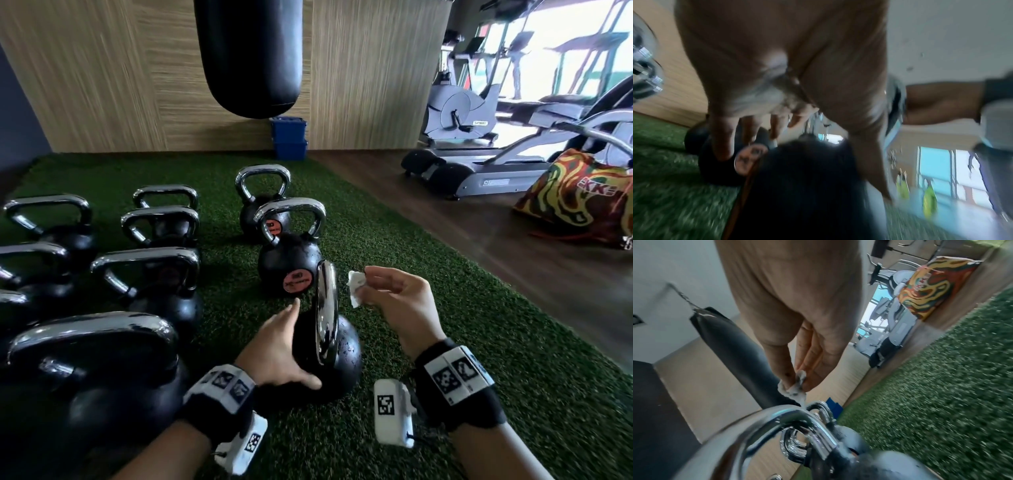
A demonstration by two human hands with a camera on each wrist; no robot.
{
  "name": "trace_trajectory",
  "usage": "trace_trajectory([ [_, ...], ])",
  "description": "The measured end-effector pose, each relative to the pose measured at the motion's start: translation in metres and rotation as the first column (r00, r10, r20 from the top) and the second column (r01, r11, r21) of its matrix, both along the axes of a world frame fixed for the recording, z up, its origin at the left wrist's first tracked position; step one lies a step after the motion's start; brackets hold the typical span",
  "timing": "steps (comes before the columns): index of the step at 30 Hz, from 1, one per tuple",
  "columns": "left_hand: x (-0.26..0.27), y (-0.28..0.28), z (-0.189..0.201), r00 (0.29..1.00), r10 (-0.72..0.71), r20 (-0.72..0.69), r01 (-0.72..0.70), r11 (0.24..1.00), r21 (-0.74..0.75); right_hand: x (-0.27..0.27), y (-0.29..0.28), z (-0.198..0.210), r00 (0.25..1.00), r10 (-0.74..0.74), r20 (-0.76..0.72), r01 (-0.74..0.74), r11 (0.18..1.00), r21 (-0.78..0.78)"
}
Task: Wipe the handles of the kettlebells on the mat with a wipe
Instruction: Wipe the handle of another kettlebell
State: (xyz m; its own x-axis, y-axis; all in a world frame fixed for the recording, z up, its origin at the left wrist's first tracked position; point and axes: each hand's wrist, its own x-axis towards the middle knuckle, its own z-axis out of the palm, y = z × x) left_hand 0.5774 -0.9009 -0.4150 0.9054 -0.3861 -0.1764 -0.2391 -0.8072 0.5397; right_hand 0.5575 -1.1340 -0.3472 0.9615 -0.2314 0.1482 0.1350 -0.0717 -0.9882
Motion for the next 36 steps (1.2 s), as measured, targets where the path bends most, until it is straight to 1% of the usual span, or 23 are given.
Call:
trace_trajectory([
  [1,-0.002,-0.011,-0.011,1.000,0.002,0.008,-0.002,0.999,0.036,0.006,-0.003,-0.006,0.999,-0.011,-0.033,0.011,1.000,-0.001],
  [2,-0.003,-0.022,-0.022,0.998,0.019,0.053,-0.021,0.999,0.042,0.013,-0.005,-0.012,0.998,-0.013,-0.068,0.013,1.000,-0.009],
  [4,-0.004,-0.035,-0.039,0.979,0.083,0.185,-0.080,0.996,-0.024,0.024,-0.006,-0.025,0.990,0.013,-0.141,-0.019,0.999,-0.044],
  [5,-0.003,-0.035,-0.045,0.966,0.096,0.242,-0.082,0.995,-0.064,0.028,-0.006,-0.032,0.985,0.030,-0.170,-0.041,0.997,-0.061],
  [7,0.003,-0.033,-0.051,0.938,0.055,0.341,-0.018,0.994,-0.112,0.035,-0.004,-0.046,0.977,0.033,-0.210,-0.052,0.995,-0.088],
  [9,0.006,-0.030,-0.051,0.917,-0.011,0.399,0.059,0.992,-0.108,0.041,0.000,-0.056,0.969,0.007,-0.246,-0.034,0.994,-0.103],
  [10,0.008,-0.028,-0.049,0.913,-0.029,0.406,0.088,0.988,-0.128,0.044,0.001,-0.060,0.965,-0.014,-0.264,-0.010,0.996,-0.091],
  [12,0.016,-0.019,-0.043,0.927,-0.065,0.369,0.147,0.969,-0.199,0.051,0.004,-0.065,0.952,-0.069,-0.297,0.059,0.997,-0.042],
  [15,0.029,-0.004,-0.035,0.947,-0.168,0.275,0.222,0.959,-0.177,0.057,0.008,-0.071,0.941,-0.148,-0.305,0.157,0.988,0.008],
  [17,0.034,-0.002,-0.036,0.945,-0.200,0.258,0.253,0.948,-0.194,0.056,0.013,-0.076,0.949,-0.152,-0.277,0.166,0.986,0.030],
  [19,0.034,-0.003,-0.039,0.942,-0.208,0.263,0.267,0.940,-0.214,0.054,0.019,-0.081,0.960,-0.109,-0.259,0.124,0.991,0.042],
  [23,0.032,-0.005,-0.040,0.940,-0.193,0.282,0.256,0.944,-0.207,0.055,0.023,-0.077,0.952,-0.109,-0.287,0.092,0.993,-0.074],
  [26,0.029,-0.005,-0.038,0.938,-0.201,0.281,0.256,0.951,-0.175,0.061,0.024,-0.061,0.960,-0.162,-0.228,0.100,0.961,-0.259],
  [28,0.027,-0.006,-0.037,0.934,-0.209,0.289,0.267,0.947,-0.178,0.064,0.026,-0.050,0.967,-0.200,-0.156,0.157,0.956,-0.248],
  [30,0.026,-0.005,-0.034,0.934,-0.207,0.292,0.263,0.950,-0.168,0.065,0.027,-0.046,0.967,-0.224,-0.120,0.193,0.955,-0.226],
  [34,0.024,-0.006,-0.031,0.921,-0.220,0.322,0.266,0.958,-0.106,0.063,0.024,-0.040,0.977,-0.151,-0.152,0.105,0.956,-0.275],
  [36,0.023,-0.005,-0.034,0.913,-0.215,0.347,0.269,0.957,-0.114,0.065,0.021,-0.030,0.986,-0.150,-0.078,0.113,0.926,-0.360],
])
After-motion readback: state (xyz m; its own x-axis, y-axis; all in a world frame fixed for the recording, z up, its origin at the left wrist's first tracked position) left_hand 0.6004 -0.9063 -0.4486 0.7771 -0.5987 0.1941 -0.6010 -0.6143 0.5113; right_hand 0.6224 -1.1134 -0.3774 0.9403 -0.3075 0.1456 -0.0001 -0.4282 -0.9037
